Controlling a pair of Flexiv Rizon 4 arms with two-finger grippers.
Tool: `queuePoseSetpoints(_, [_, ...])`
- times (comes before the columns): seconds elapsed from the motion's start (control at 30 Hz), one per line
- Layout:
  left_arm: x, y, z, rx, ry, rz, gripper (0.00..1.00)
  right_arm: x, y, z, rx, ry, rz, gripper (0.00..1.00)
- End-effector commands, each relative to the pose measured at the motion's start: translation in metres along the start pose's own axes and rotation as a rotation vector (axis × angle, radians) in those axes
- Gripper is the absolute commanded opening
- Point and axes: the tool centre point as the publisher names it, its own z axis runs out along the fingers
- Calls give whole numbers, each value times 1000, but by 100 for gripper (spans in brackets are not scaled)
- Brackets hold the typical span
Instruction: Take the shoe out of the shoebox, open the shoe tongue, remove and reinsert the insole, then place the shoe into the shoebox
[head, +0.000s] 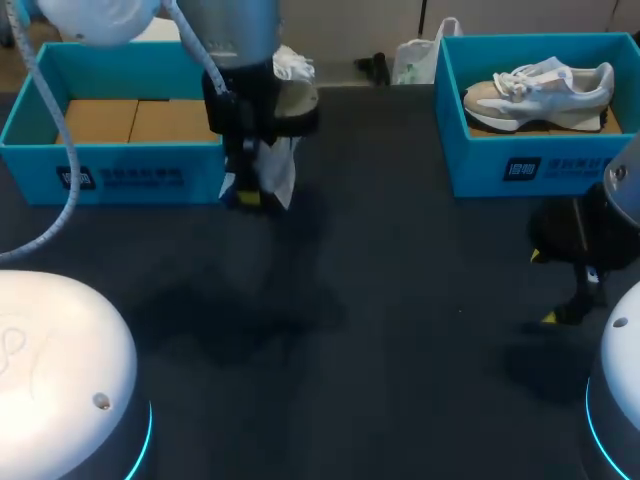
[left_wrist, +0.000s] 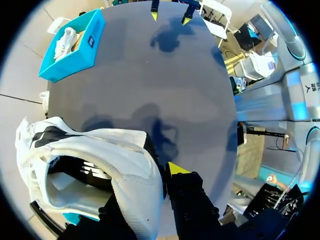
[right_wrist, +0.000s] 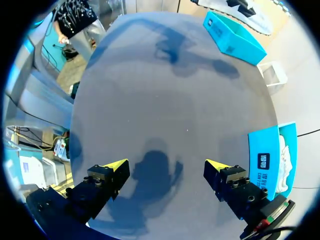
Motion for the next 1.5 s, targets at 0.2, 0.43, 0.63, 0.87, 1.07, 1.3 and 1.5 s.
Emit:
queuePoseSetpoints(0.2, [-42,70,-43,51,-51,-57,0,1,0,0,0,-2,-1,100])
queuePoseSetpoints(0.43, [-95,131,-54,66,-47,-121,0,1,0,0,0,-2,-1,100])
queuePoseSetpoints(0.63, [-141,189,-55,56,-53,-141,0,1,0,0,0,-2,-1,100])
queuePoseSetpoints(0.87, [-183,235,-55,39,-62,-140,0,1,0,0,0,-2,-1,100])
queuePoseSetpoints(1.07, [-199,254,-58,31,-57,-77,0,1,0,0,0,-2,-1,100])
queuePoseSetpoints(1.3, [-199,254,-58,31,-57,-77,0,1,0,0,0,-2,-1,100])
queuePoseSetpoints(1.5, [-234,282,-51,31,-58,-86,0,1,0,0,0,-2,-1,100])
